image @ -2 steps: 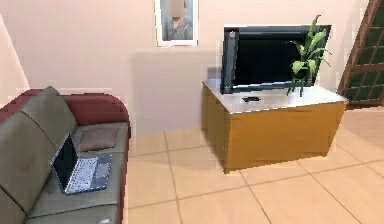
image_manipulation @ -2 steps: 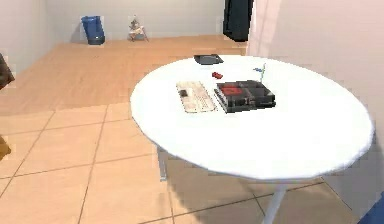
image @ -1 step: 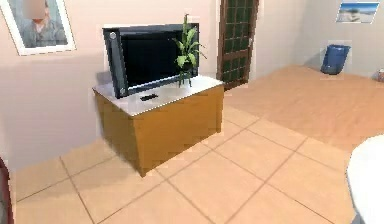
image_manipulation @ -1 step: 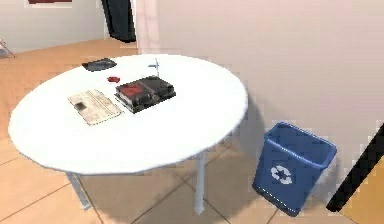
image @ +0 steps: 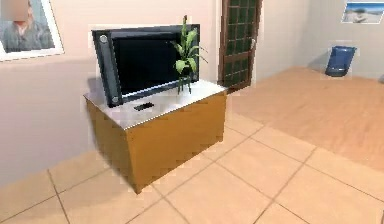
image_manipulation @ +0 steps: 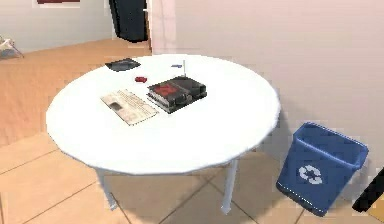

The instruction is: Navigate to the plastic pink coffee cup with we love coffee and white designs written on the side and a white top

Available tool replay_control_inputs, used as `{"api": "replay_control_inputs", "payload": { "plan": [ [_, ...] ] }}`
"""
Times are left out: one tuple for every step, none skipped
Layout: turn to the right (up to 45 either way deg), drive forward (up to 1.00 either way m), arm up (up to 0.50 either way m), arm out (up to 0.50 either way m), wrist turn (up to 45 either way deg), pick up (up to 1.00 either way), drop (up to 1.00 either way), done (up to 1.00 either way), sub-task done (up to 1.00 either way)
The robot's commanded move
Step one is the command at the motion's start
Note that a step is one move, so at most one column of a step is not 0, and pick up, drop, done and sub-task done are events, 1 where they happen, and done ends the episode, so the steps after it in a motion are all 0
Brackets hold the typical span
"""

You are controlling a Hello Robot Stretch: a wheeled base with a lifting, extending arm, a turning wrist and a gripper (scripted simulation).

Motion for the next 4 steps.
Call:
{"api": "replay_control_inputs", "payload": {
  "plan": [
    [-9.0, 0.00, 0.00, 0.00, 0.0, 0.00, 0.00, 0.00, 0.00],
    [0.0, 0.30, 0.00, 0.00, 0.0, 0.00, 0.00, 0.00, 0.00],
    [42.0, 0.00, 0.00, 0.00, 0.0, 0.00, 0.00, 0.00, 0.00],
    [0.0, 1.00, 0.00, 0.00, 0.0, 0.00, 0.00, 0.00, 0.00]
  ]
}}
